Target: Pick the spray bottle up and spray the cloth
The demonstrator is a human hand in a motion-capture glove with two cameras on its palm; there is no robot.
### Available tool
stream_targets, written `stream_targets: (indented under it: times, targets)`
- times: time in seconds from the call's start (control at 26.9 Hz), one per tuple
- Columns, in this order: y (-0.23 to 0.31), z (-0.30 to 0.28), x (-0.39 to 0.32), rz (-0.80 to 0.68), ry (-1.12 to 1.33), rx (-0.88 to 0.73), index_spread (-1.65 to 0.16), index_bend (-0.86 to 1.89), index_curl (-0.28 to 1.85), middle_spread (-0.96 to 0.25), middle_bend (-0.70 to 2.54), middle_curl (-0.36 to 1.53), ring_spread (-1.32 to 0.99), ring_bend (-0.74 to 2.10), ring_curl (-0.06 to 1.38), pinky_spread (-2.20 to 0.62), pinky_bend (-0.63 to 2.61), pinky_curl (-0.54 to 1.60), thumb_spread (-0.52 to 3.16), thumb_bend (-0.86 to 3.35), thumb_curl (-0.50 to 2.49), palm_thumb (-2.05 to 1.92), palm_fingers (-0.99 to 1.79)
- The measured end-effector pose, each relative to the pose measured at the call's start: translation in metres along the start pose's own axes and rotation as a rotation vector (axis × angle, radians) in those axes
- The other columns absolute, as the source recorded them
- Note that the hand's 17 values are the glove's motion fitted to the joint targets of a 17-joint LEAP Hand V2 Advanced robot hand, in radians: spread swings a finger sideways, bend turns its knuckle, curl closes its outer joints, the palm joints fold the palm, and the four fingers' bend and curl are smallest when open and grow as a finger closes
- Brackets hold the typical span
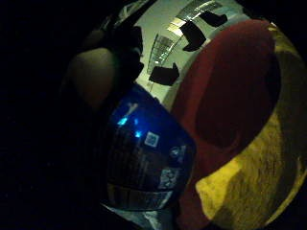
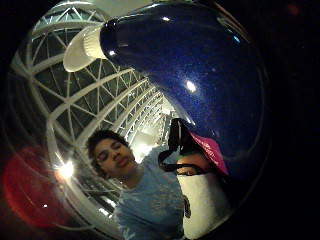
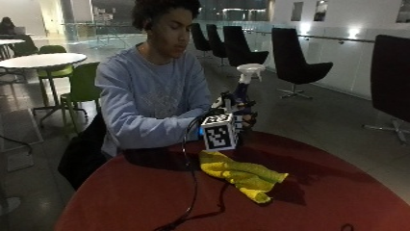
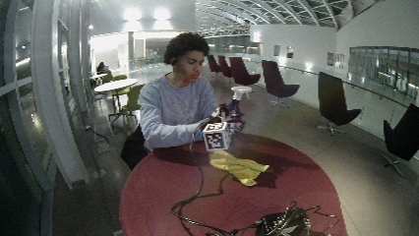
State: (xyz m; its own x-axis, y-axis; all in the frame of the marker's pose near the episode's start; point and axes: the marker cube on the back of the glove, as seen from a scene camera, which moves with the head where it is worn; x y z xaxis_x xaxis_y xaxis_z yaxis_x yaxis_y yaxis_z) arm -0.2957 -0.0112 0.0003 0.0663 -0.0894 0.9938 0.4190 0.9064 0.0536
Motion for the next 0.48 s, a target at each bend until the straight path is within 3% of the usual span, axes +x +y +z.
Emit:
stream_targets:
  times: [0.48]
  targets:
    - [-0.02,0.045,0.043,-0.129,0.142,-0.037,-0.38,0.08,0.12,-0.03,0.4,0.42,0.05,0.64,0.37,0.26,0.41,0.34,0.95,-0.03,0.5,0.76,0.49]
